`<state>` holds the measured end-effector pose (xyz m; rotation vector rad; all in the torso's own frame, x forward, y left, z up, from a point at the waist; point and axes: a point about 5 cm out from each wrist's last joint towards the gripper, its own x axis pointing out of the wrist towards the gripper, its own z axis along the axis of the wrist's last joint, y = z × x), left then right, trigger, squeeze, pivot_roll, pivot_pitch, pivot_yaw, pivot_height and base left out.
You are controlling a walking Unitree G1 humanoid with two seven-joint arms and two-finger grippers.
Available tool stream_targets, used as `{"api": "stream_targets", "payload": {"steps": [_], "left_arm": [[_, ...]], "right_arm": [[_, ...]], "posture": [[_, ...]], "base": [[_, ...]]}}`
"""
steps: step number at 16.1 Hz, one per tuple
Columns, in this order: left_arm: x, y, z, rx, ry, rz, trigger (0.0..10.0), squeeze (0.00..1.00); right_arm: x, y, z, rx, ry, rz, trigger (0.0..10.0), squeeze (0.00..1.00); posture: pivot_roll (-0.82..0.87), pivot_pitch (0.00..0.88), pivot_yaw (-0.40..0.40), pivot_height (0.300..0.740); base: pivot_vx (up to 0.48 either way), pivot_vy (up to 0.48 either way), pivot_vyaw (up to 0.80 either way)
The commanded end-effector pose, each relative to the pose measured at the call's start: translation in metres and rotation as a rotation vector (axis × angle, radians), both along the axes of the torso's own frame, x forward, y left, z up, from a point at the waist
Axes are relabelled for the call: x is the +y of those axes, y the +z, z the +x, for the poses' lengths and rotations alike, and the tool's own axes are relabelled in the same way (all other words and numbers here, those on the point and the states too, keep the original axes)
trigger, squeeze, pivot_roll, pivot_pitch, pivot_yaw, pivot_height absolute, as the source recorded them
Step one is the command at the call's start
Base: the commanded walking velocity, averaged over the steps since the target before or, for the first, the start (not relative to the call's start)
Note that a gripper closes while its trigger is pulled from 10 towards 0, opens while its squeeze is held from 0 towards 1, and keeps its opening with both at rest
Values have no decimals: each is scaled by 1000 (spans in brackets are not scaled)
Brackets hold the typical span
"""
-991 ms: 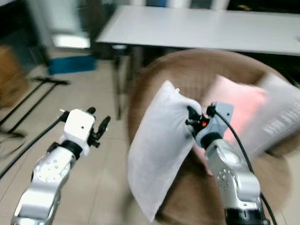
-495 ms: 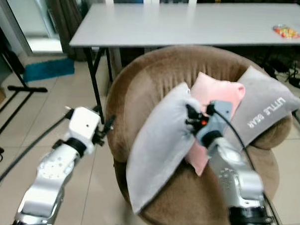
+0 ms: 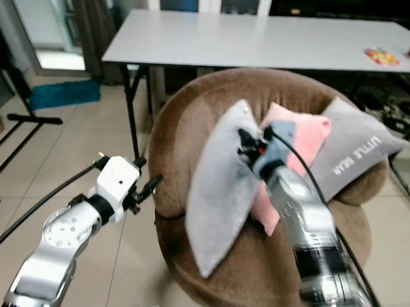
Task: Move the pillow to the sofa from floor
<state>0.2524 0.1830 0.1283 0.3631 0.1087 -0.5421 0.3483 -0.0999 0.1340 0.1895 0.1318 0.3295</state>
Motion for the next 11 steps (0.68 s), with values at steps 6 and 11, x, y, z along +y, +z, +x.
{"api": "stream_targets", "payload": {"steps": [6, 11], "left_arm": [[-3, 4, 4, 47, -110, 23, 10000, 0], [-2, 3, 1, 51, -94, 21, 10000, 0]], "right_arm": [[-19, 13, 46, -11, -99, -95, 10000, 0], [-74, -52, 21, 316, -314, -395, 10000, 0]], "posture": [[38, 0, 1, 740], [84, 0, -37, 740]], "base": [[0, 0, 0], [0, 0, 0]]}}
